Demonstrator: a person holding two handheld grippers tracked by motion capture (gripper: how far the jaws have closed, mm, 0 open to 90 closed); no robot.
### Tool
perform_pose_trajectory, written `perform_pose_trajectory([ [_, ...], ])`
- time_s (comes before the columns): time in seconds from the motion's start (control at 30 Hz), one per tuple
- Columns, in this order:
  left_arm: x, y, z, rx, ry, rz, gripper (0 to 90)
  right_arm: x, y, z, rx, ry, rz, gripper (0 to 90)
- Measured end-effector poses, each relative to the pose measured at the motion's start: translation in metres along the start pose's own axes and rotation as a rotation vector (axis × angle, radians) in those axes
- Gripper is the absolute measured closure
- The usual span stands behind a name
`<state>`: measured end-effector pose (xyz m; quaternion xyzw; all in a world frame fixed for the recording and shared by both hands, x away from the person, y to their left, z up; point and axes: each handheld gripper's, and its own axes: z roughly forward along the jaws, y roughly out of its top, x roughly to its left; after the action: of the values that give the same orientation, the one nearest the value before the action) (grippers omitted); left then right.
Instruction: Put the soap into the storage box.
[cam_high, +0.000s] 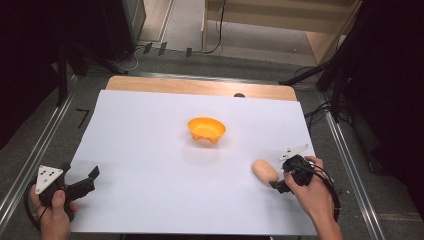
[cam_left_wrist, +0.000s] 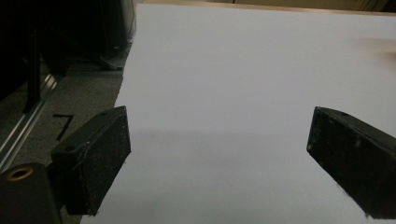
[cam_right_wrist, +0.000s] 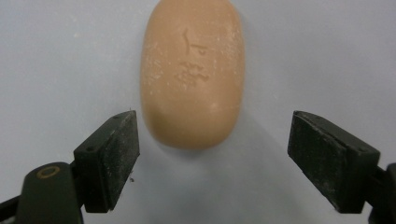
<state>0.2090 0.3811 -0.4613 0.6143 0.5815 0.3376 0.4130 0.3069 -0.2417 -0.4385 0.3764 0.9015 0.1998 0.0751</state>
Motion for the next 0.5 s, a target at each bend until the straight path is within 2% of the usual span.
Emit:
perform_pose_trajectory([
  [0.37,0.0,0.0,0.0,0.001,-0.001,-0.004,6.9,0.009,0.019,0.014,0.025,0.025,0.016,17.4],
  [0.5,0.0,0.0,0.0,0.002,-0.001,-0.004,6.9,0.01,0.025,0.02,0.044,0.019,0.03,17.5],
])
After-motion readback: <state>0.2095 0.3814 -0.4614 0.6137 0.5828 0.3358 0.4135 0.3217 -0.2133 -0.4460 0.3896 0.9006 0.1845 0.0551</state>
